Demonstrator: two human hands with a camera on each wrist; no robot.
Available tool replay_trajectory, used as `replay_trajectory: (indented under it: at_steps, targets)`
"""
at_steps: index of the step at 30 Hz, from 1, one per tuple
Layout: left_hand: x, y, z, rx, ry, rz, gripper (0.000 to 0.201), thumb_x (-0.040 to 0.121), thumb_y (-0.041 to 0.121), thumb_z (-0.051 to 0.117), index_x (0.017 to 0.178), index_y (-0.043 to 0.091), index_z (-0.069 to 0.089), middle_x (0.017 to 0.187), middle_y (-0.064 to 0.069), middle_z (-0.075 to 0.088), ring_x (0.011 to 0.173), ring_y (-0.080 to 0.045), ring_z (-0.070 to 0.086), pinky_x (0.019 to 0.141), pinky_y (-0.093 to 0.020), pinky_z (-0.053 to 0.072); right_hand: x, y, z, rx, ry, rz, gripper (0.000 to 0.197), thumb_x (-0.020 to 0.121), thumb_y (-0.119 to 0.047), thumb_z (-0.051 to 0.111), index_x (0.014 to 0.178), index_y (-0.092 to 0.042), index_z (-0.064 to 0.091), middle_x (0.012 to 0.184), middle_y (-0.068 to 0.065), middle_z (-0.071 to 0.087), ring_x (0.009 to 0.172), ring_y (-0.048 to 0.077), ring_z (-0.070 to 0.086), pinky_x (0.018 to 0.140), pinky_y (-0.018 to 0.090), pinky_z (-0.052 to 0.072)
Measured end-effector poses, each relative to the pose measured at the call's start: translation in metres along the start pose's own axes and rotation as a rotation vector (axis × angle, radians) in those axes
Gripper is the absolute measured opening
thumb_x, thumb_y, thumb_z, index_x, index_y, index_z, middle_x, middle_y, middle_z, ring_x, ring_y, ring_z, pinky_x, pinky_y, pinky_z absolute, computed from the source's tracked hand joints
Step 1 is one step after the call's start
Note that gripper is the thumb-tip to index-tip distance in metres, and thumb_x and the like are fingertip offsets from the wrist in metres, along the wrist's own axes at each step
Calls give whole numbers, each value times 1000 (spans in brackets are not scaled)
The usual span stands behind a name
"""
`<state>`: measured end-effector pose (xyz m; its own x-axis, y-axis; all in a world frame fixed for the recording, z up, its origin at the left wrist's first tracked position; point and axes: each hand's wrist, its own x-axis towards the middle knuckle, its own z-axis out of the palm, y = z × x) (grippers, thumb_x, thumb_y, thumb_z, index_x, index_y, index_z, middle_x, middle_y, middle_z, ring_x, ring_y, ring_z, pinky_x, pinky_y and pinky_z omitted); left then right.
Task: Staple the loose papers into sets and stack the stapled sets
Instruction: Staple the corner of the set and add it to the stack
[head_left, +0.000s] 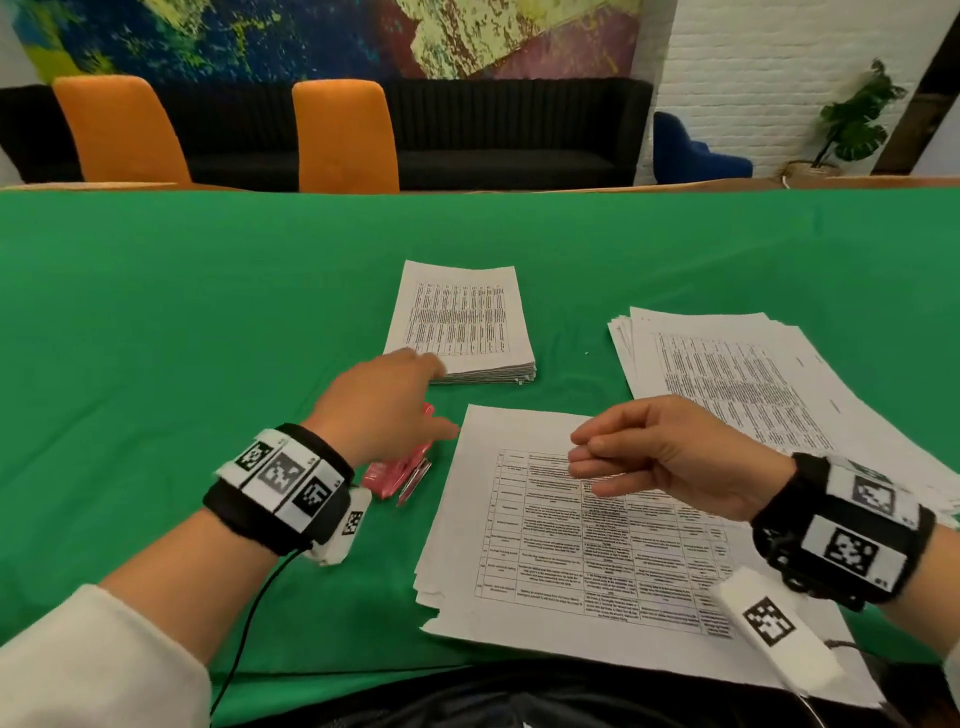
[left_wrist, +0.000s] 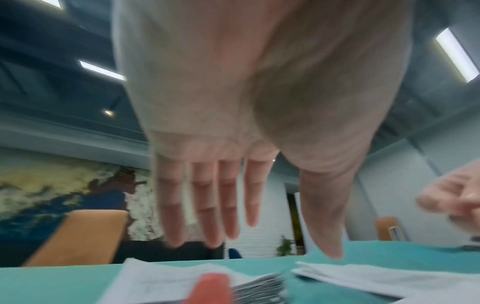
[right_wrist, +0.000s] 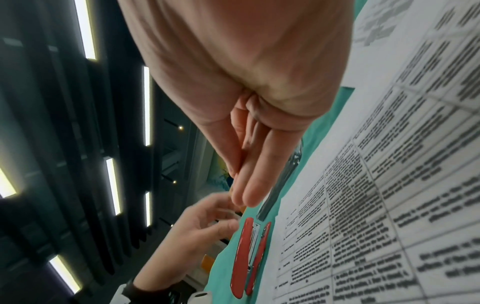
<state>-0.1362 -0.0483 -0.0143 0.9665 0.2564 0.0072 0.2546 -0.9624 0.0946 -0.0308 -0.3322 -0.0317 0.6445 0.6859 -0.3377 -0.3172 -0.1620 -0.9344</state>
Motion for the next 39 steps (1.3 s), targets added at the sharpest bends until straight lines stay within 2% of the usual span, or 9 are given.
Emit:
replay_trajectory:
  at_steps: [3, 6, 10, 17, 20, 24, 29, 33, 39]
  targets:
    - [0, 34, -1, -114, -86, 222, 63, 88, 52, 76, 145, 41, 48, 131, 14, 53, 119, -13, 55, 100, -37, 48, -11, 3, -6, -58, 4, -22, 25, 85, -4, 69, 107, 6, 70, 107, 29, 75, 91, 32, 78, 72, 37, 67]
    - [3, 61, 13, -16, -340, 250, 73, 81, 55, 82, 143, 53, 44, 130, 15, 54, 121, -15, 52, 105, -49, 43, -27, 6, -17, -108, 35, -37, 18, 91, -5, 67, 107, 3, 69, 106, 29, 75, 87, 31, 79, 73, 38, 67]
    - [7, 72, 25, 190, -399, 242, 77, 72, 56, 86, 135, 57, 43, 119, 18, 52, 110, -16, 54, 98, -58, 43, -59, 8, -42, -81, 122, -66, 27, 78, -15, 76, 101, -3, 70, 105, 27, 76, 77, 29, 79, 69, 38, 67]
    - [16, 93, 21, 260, -445, 273, 97, 74, 34, 92, 147, 59, 34, 125, 8, 55, 109, -19, 54, 62, -28, 34, -123, 27, -107, 67, 408, -120, 27, 57, -17, 83, 83, -8, 81, 102, 29, 75, 72, 24, 79, 59, 33, 64]
    - [22, 94, 25, 228, -446, 237, 99, 67, 32, 96, 138, 65, 35, 115, 12, 56, 107, -18, 54, 82, -43, 51, -152, 44, -133, -27, 407, -40, 42, 48, -19, 100, 83, -6, 81, 98, 31, 75, 63, 26, 77, 58, 36, 65]
    - [26, 90, 32, 208, -466, 211, 102, 58, 35, 97, 128, 73, 33, 101, 17, 52, 94, -13, 55, 85, -47, 56, -177, 63, -161, -343, 260, 216, 19, 69, -10, 86, 86, -3, 82, 91, 29, 75, 60, 25, 73, 56, 32, 63]
    - [29, 90, 33, 213, -475, 215, 101, 59, 35, 96, 129, 73, 33, 101, 16, 53, 89, -8, 53, 84, -41, 56, -178, 102, -185, -901, 62, 459, 5, 84, -13, 82, 86, -18, 84, 82, -5, 80, 70, 9, 69, 72, 27, 57]
    - [31, 94, 33, 215, -489, 216, 101, 57, 33, 98, 127, 70, 36, 99, 14, 54, 83, -9, 59, 72, -35, 61, -160, 146, -198, -877, -6, 602, 9, 89, -8, 73, 88, -11, 82, 82, 3, 80, 69, 9, 71, 73, 23, 56]
    - [29, 102, 31, 252, -480, 176, 100, 54, 33, 98, 117, 75, 34, 99, 11, 57, 74, -15, 70, 67, -36, 62, -120, 227, -242, -718, 126, 751, 13, 99, -7, 65, 92, -9, 76, 83, 7, 79, 65, 13, 75, 60, 23, 57]
